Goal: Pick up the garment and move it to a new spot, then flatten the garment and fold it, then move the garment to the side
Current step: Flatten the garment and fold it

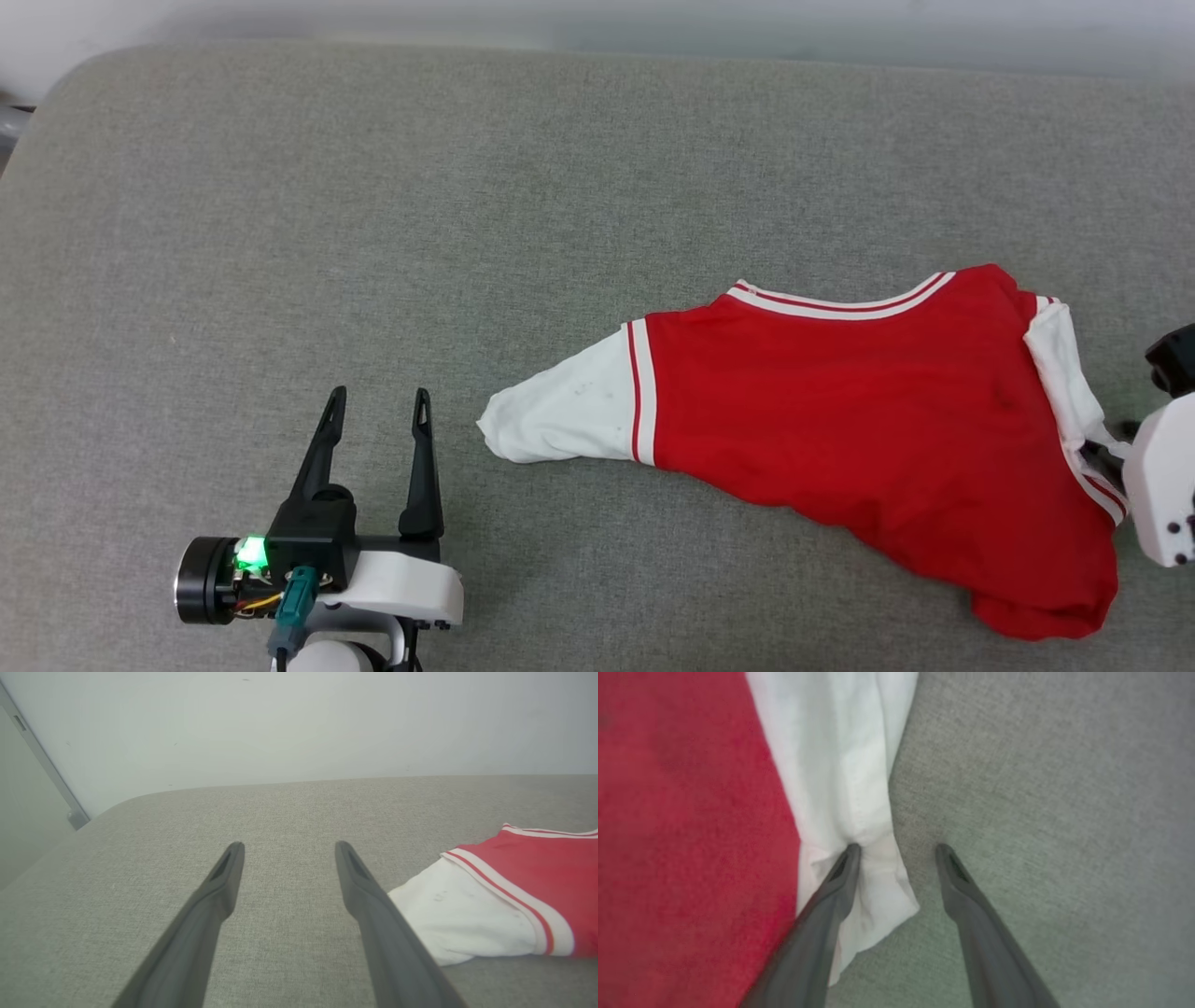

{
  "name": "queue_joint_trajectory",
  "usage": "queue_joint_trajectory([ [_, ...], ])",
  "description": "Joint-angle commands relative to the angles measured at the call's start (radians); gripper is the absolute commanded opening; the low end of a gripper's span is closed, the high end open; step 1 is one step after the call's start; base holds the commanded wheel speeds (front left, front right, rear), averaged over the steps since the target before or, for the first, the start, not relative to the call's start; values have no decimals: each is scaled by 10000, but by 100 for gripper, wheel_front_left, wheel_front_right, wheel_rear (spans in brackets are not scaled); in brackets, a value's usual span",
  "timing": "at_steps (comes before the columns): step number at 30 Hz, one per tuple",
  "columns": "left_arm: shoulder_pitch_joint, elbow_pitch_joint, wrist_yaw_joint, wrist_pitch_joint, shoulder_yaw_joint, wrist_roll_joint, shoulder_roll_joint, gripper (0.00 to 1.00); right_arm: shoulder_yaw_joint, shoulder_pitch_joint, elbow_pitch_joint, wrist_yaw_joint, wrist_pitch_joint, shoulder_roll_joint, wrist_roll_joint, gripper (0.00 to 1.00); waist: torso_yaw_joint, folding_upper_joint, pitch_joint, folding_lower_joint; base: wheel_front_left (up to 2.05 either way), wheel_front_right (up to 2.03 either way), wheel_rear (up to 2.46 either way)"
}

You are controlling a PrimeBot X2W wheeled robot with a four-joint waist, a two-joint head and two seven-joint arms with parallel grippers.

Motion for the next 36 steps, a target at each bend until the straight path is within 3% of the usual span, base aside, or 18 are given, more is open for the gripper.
queue_joint_trajectory([
  [1,9,27,23,-26,45,-17,-10,100,241,203,134,-7,-253,432,169,0,-69,0,-99,0,0,0,0],
  [7,262,125,38,-26,111,-4,-9,100,-614,457,-148,-7,-1825,470,901,0,-356,0,-593,0,0,0,0],
  [15,569,150,-50,-26,115,44,-9,100,-2884,1749,-33,-9,-3703,988,1807,0,-667,0,-1025,0,0,0,0],
  [20,637,174,-58,-26,103,78,-9,100,-4369,2550,1090,-9,-4291,1391,1960,0,-689,0,-1155,0,0,0,0],
  [28,861,330,-141,-26,163,65,25,100,-5092,2740,3839,-12,-4439,2091,995,0,-658,0,-1399,0,0,0,0],
  [29,889,360,-151,-26,200,35,29,100,-5269,2603,3993,-12,-4861,2119,826,100,-685,0,-1533,0,0,0,0],
  [36,876,312,-384,-26,353,-42,238,100,-5702,2400,3606,-9,-6872,2354,-568,100,-879,0,-2006,0,0,0,0],
])
